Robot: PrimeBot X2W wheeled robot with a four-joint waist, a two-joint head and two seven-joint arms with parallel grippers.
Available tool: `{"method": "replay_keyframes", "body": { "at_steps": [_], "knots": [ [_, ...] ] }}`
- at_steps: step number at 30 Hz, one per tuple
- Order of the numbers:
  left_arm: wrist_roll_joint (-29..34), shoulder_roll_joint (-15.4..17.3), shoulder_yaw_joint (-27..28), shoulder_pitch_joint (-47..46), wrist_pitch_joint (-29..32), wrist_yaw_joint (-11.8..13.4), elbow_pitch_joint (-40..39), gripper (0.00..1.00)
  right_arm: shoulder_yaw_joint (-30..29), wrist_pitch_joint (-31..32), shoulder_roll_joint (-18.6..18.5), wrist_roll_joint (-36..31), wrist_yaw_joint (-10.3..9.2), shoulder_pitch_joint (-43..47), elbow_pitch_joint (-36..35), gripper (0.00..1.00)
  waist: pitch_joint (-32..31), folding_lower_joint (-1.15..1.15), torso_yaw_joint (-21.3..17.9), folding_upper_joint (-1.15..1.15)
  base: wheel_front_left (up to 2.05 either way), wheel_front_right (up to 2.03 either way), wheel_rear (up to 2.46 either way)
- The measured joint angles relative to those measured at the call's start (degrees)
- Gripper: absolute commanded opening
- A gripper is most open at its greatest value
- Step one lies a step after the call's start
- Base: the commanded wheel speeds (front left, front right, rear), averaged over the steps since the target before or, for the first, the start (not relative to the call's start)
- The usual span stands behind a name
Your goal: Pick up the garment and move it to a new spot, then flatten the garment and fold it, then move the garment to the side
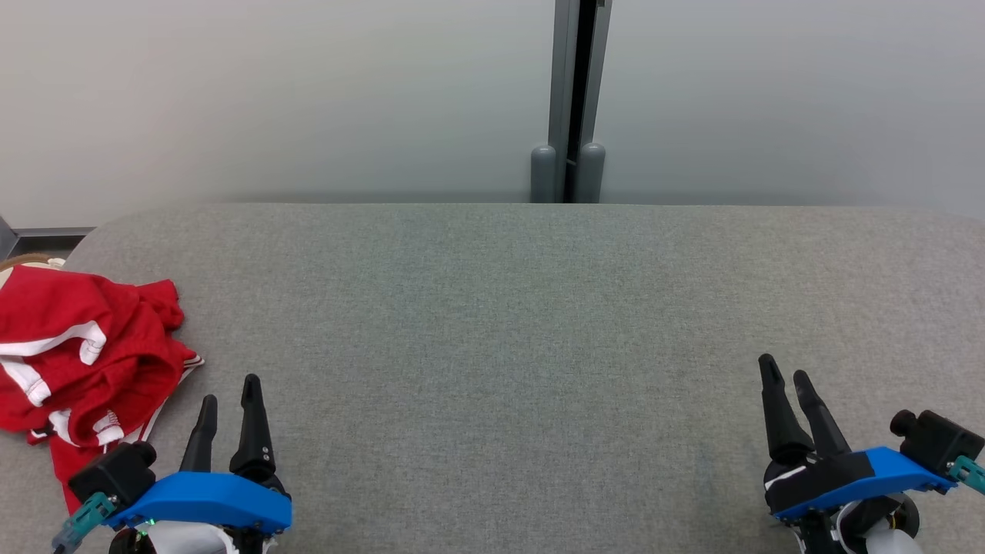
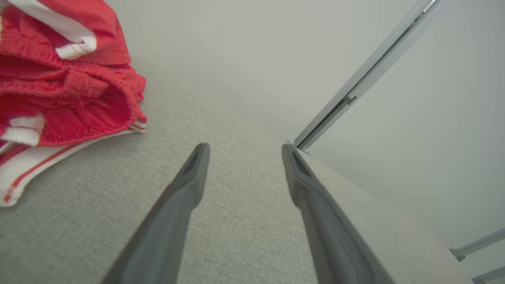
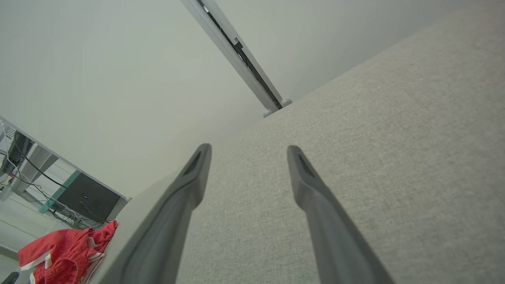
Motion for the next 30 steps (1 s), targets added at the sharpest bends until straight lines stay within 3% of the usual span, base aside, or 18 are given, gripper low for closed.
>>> {"method": "replay_keyframes", "body": {
  "at_steps": [30],
  "knots": [
    [18.8,1.0,-2.9,-0.9,-4.6,1.8,4.2,1.00,-0.9,-4.7,0.3,-23.3,0.01,-1.4,5.6,1.00,0.1,0.00,-0.2,0.00,0.00,0.00,0.00]
  ]
}}
